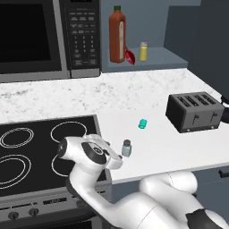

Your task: Put the shaker and condiment bottle from the counter next to their counterparts in the cabinet.

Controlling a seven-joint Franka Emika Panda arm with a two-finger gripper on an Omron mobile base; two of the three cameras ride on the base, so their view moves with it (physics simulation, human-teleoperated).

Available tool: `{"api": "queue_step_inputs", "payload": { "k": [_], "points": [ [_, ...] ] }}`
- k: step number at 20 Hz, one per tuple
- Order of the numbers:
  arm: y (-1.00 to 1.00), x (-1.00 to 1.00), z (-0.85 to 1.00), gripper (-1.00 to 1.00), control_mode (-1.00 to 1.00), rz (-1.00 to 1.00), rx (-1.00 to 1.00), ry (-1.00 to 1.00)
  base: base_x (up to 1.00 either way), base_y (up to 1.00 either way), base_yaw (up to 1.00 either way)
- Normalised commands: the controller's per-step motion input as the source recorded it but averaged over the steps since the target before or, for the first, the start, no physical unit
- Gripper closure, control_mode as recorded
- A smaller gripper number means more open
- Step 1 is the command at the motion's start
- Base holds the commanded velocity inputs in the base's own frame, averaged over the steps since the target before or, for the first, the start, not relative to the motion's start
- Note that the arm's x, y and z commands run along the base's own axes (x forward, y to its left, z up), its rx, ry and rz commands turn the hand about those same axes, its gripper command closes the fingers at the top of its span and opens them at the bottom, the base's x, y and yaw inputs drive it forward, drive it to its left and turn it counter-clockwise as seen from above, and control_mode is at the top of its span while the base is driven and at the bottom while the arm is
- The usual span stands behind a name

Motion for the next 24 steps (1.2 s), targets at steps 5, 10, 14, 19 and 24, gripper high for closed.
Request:
{"api": "queue_step_inputs", "payload": {
  "k": [5,10,14,19,24],
  "points": [
    [-0.21,0.07,0.0,-1.0,-1.0,-0.01,-0.05,0.0,0.0,0.0,0.0],
    [-0.33,0.24,-0.03,-1.0,-1.0,0.07,0.0,-0.01,0.0,0.0,0.0],
    [-0.12,0.23,-0.28,-1.0,-1.0,0.18,0.0,-0.08,0.0,0.0,0.0],
    [0.0,0.08,-0.14,-1.0,-1.0,0.1,0.0,-0.02,0.0,0.0,0.0],
    [-0.02,0.1,-0.51,-1.0,-1.0,0.0,0.0,0.0,0.0,0.0,0.0]
  ]
}}
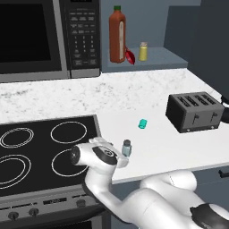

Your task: Put the shaker and condiment bottle from the counter next to their counterparts in the cabinet.

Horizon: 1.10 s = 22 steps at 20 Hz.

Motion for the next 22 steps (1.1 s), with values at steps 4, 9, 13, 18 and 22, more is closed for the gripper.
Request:
{"api": "queue_step_inputs", "payload": {
  "k": [4,9,13,18,22],
  "points": [
    [0.01,0.2,-0.34,-1.0,-1.0,0.0,0.0,0.01,0.0,0.0,0.0],
    [0.0,0.03,0.0,-1.0,-1.0,0.0,0.0,0.01,0.0,0.0,0.0],
    [0.0,0.35,-0.26,-1.0,-1.0,0.0,0.04,-0.01,0.0,0.0,0.0],
    [0.03,0.42,-0.32,-1.0,-1.0,0.01,0.03,0.0,0.0,0.0,0.0],
    [0.0,0.0,0.0,-1.0,-1.0,0.0,0.0,0.0,0.0,0.0,0.0]
  ]
}}
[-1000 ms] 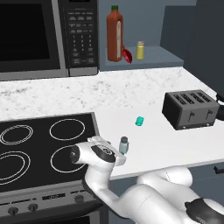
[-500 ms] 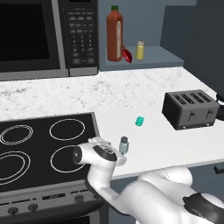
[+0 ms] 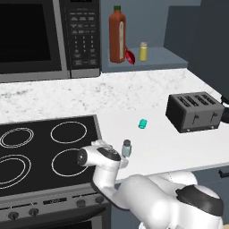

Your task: Put the shaker and condiment bottle from the counter next to their counterparts in the cabinet.

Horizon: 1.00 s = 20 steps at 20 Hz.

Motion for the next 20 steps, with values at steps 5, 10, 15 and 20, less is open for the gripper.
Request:
{"api": "queue_step_inputs", "payload": {
  "k": [5,10,15,20],
  "points": [
    [0.0,0.26,-0.14,-1.0,-1.0,0.0,0.0,0.0,0.0,0.0,0.0],
    [0.0,0.33,-0.15,-1.0,-1.0,0.0,0.0,0.02,0.0,0.0,0.0],
    [0.0,0.32,-0.16,-1.0,-1.0,0.0,0.0,0.03,0.0,0.0,0.0],
    [-0.03,0.21,-0.19,-1.0,-1.0,0.0,-0.04,0.12,0.0,0.0,0.0]
  ]
}}
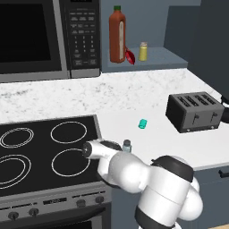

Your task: Put the shaker and condiment bottle from the counter next to their counterparts in the cabinet.

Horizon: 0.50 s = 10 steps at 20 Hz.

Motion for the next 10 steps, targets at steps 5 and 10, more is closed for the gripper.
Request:
{"api": "queue_step_inputs", "payload": {
  "k": [5,10],
  "points": [
    [0.01,0.0,-0.07,-1.0,-1.0,0.0,-0.09,0.17,0.0,0.0,0.0],
    [0.0,0.0,0.0,-1.0,-1.0,0.0,0.0,0.0,0.0,0.0,0.0]
  ]
}}
